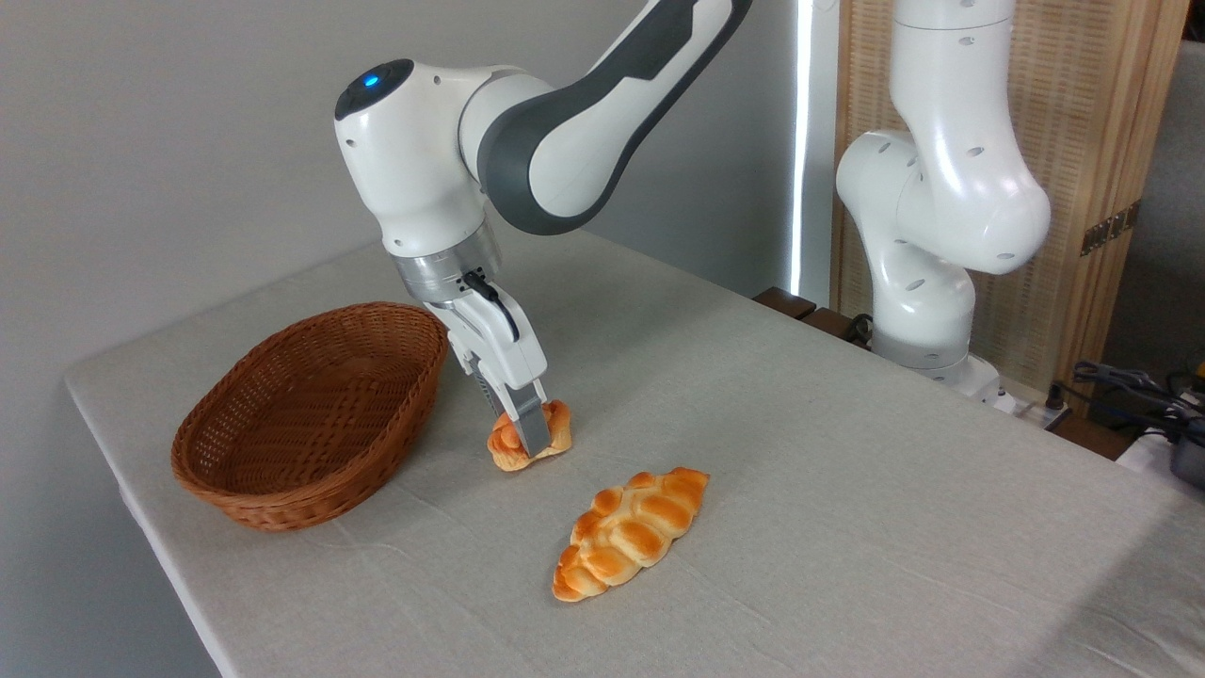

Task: Put bread into the basket
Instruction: 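Carry the held bun over the wicker basket and lower it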

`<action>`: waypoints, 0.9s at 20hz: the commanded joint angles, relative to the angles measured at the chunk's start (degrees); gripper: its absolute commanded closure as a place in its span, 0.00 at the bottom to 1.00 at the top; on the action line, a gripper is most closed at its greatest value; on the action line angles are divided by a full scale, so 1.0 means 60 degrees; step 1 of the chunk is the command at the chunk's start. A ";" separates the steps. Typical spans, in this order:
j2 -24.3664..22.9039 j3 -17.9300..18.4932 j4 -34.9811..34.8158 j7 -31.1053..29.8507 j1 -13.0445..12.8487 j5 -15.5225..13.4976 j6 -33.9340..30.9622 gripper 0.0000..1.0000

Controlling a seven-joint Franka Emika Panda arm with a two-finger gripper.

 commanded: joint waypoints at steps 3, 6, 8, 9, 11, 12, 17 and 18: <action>-0.0255 0.0215 0.0691 0.0326 0.0008 -0.0022 -0.0669 0.68; -0.0270 0.0230 0.1526 0.0239 0.0052 -0.0226 -0.0861 0.66; -0.0270 0.0201 0.1936 0.0122 0.0052 -0.0314 -0.0861 0.65; -0.0270 0.0157 0.2113 -0.0009 0.0052 -0.0388 -0.0817 0.63; -0.0241 0.0113 0.2304 -0.0506 0.0052 -0.0752 -0.0497 0.59; -0.0226 0.0113 0.2348 -0.0726 0.0038 -0.1059 -0.0132 0.59; 0.0168 0.0011 0.2349 -0.2030 -0.0035 -0.1794 0.1729 0.56; 0.0329 -0.0106 0.2349 -0.2162 -0.0035 -0.1780 0.2022 0.41</action>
